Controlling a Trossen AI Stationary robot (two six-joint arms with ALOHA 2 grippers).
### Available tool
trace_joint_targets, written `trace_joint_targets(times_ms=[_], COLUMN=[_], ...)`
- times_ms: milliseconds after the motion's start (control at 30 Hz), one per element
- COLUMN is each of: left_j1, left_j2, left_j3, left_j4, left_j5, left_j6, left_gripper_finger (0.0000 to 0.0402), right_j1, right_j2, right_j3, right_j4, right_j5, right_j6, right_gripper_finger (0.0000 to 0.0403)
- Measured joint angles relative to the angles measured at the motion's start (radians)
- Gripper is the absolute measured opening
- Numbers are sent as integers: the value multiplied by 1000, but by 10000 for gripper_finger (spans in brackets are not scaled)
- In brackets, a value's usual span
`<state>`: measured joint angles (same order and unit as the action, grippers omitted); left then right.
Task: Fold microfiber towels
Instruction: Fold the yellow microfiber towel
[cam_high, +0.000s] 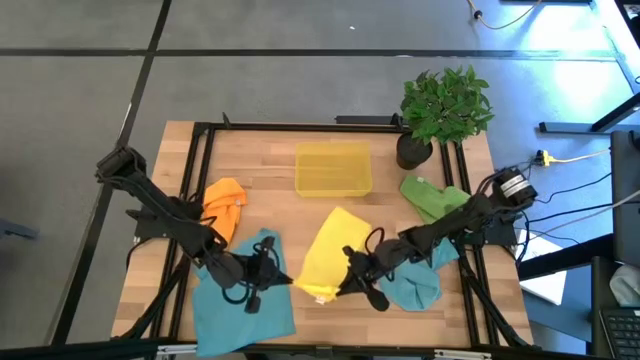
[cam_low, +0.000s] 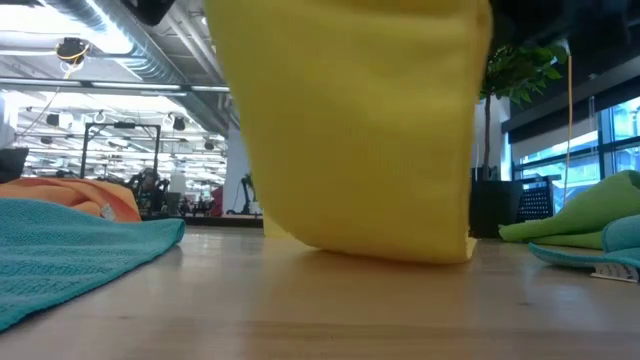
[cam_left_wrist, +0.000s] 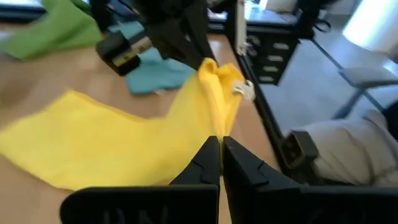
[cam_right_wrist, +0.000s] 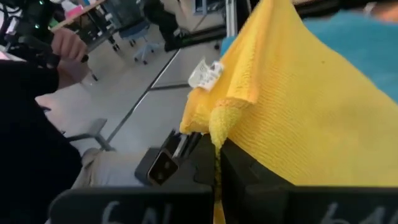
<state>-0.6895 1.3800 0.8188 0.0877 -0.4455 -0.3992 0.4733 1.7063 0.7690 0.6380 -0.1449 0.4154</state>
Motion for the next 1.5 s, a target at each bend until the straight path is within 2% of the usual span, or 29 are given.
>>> trace_joint_targets(times_ms=[133,367,533,900,1067,1367,1500], left_j1=[14,127,218,237,220,208,191], left_j2=[19,19,35,192,258,364,375], left_j3=[12,47,48,47,47,47,47], left_j4=[-9,-57,-61,-26,38,115,121], left_j5=[109,137,242,276,269,216,169], left_j6=[-8,147,170,142,121,73,64], left_gripper_finger=[1,1,1,8,40,144,172], right_j1=[40,23,10,-92,-127,-193,-215], right_j2=[9,-1,-1,-1,-1,-1,-1], right_j3=[-5,-15,-72,-190,-205,-205,-205], right_j4=[-65,-147,-95,86,106,107,102], right_j5=[-9,59,78,102,99,100,100], right_j6=[1,-18,-6,23,33,49,49], right_gripper_finger=[6,6,6,6,6,6,6])
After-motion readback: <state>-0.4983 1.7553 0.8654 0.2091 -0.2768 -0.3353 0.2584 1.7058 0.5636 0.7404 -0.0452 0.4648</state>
